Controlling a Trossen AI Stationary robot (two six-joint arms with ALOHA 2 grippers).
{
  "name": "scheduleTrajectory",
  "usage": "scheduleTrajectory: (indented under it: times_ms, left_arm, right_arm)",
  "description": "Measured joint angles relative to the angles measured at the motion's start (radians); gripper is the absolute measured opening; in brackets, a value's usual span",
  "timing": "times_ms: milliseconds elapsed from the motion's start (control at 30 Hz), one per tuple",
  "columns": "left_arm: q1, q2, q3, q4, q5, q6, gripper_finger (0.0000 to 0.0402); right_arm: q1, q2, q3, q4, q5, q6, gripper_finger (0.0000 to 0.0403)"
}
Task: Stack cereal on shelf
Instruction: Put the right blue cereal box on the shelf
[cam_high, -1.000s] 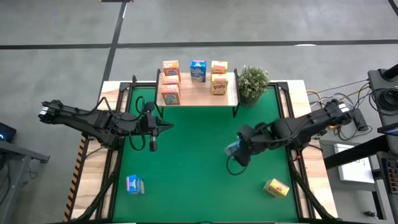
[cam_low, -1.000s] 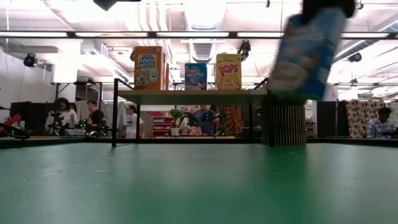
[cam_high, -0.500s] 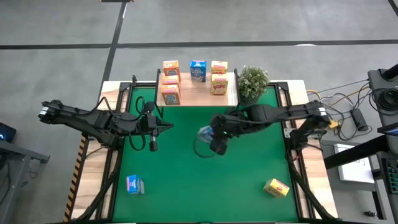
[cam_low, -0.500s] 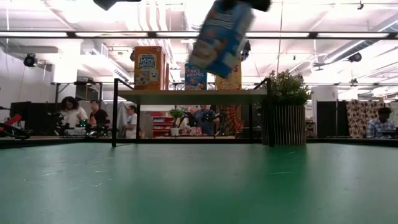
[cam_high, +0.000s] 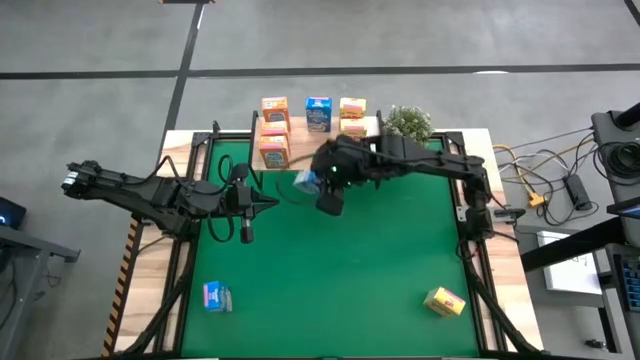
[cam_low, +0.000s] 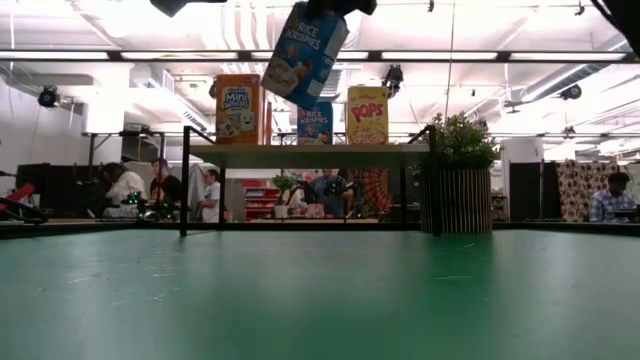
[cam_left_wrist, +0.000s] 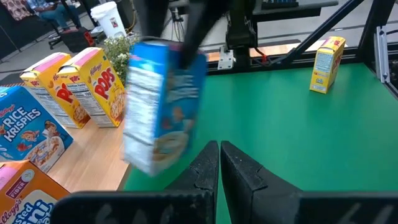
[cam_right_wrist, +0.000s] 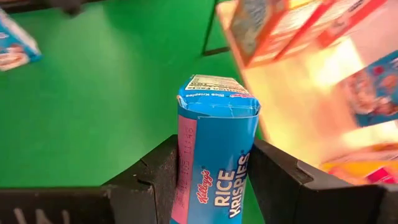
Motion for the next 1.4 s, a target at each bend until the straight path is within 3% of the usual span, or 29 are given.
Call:
scheduleTrajectory:
  times_ms: [533, 900, 1400]
  left_arm:
    - [0.0, 0.0, 0.0, 0.0, -0.005, 0.0, 0.0]
    - [0.0, 0.0, 0.0, 0.002, -0.007, 0.002, 0.0]
    - [0.0, 0.0, 0.0, 0.005, -0.008, 0.014, 0.0]
  right_arm:
    - [-0.2, 0.033, 0.02, 0.022, -0.001, -0.174, 0.0164]
    - [-0.234, 0.057, 0.015, 0.052, -0.003, -0.256, 0.0165]
    - [-0.237, 0.057, 0.015, 0.073, -0.002, -0.26, 0.0235]
